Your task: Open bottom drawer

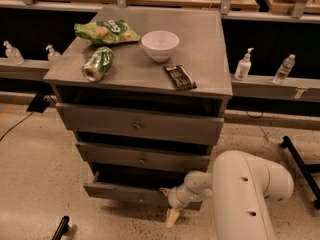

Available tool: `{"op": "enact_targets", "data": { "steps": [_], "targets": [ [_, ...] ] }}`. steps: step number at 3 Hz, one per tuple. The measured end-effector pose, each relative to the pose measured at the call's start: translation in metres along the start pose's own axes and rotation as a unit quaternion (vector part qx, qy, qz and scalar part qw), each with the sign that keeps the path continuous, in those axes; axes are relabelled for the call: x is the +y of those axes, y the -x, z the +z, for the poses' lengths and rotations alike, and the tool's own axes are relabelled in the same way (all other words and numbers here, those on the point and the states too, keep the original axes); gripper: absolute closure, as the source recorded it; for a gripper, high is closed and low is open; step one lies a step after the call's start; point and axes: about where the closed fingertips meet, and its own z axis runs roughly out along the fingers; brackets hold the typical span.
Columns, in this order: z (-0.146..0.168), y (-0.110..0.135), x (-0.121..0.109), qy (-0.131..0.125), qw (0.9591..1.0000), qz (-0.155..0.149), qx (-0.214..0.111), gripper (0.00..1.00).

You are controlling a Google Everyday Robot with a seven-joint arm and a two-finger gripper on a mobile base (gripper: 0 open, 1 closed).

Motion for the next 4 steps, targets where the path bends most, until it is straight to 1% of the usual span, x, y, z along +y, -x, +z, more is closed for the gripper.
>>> {"op": "enact_targets", "data": {
  "steps": [1, 2, 3, 4],
  "targets": [
    [-0.001, 0.019, -0.013, -0.004, 0.9989, -0.040, -0.026, 0.00],
    [-0.004, 0.037, -0.029, -0.017, 0.9958, -0.076, -0.047, 0.00],
    [-0.004, 0.044, -0.039, -0.027, 0.9946, -0.092, -0.041, 0.00],
    [0.004, 0.039, -0.040, -0.020, 0.9962, -0.083, -0.018, 0.14]
  ]
}}
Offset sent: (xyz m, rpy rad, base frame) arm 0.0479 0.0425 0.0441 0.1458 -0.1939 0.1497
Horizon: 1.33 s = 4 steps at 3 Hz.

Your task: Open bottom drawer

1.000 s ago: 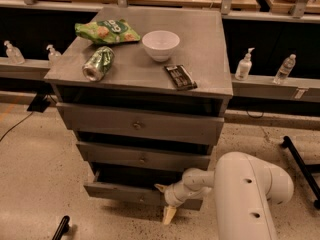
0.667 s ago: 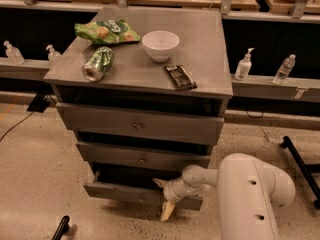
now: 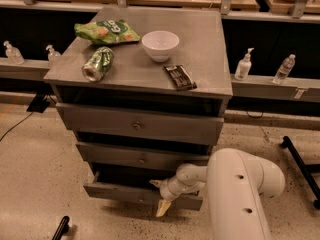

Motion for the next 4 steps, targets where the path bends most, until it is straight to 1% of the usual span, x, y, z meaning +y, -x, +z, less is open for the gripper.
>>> {"op": "enact_targets", "data": {
  "steps": [1, 2, 3, 4],
  "targets": [
    [0.015, -0.011, 0.010, 0.031, 0.9990, 0.022, 0.023, 0.29],
    [0.024, -0.011, 0.034, 0.069, 0.9966, 0.039, 0.021, 0.28],
    [0.023, -0.001, 0.050, 0.090, 0.9951, 0.039, 0.012, 0.28],
    [0.023, -0.001, 0.050, 0.090, 0.9951, 0.039, 0.012, 0.27]
  ]
}}
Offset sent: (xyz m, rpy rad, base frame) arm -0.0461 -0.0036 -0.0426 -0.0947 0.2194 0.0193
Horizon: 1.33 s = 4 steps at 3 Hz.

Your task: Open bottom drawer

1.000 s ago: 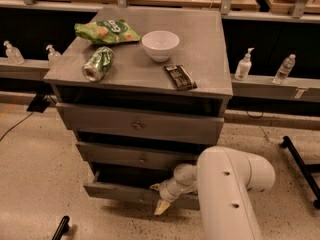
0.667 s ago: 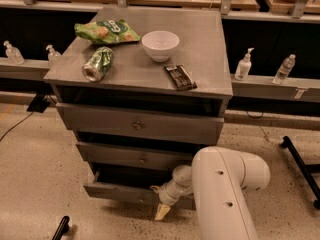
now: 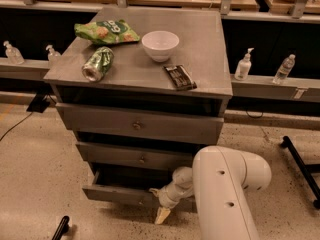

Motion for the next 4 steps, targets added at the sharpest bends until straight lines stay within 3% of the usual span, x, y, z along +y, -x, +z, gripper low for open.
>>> {"op": "enact_targets", "data": {
  "steps": [3, 4],
  "targets": [
    [0.0000, 0.0001, 0.0001, 0.000, 1.0000, 0.000, 0.000, 0.27],
    [-0.0001, 0.0001, 0.0001, 0.000, 1.0000, 0.000, 0.000, 0.09]
  ]
}}
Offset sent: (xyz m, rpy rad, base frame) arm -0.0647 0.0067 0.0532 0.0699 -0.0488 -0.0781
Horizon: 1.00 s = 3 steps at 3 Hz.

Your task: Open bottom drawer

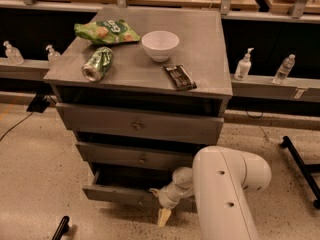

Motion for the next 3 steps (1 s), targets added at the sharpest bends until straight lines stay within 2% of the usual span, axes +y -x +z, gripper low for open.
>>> {"op": "enact_targets", "data": {
  "steps": [1, 2, 3],
  "targets": [
    [0.000, 0.000, 0.000, 0.000, 1.0000, 0.000, 0.000, 0.00],
    [-0.022, 0.004, -0.002, -0.040, 0.9991, -0.012, 0.004, 0.00],
    [-0.064, 0.009, -0.006, -0.110, 0.9936, -0.021, 0.015, 0.02]
  ]
}}
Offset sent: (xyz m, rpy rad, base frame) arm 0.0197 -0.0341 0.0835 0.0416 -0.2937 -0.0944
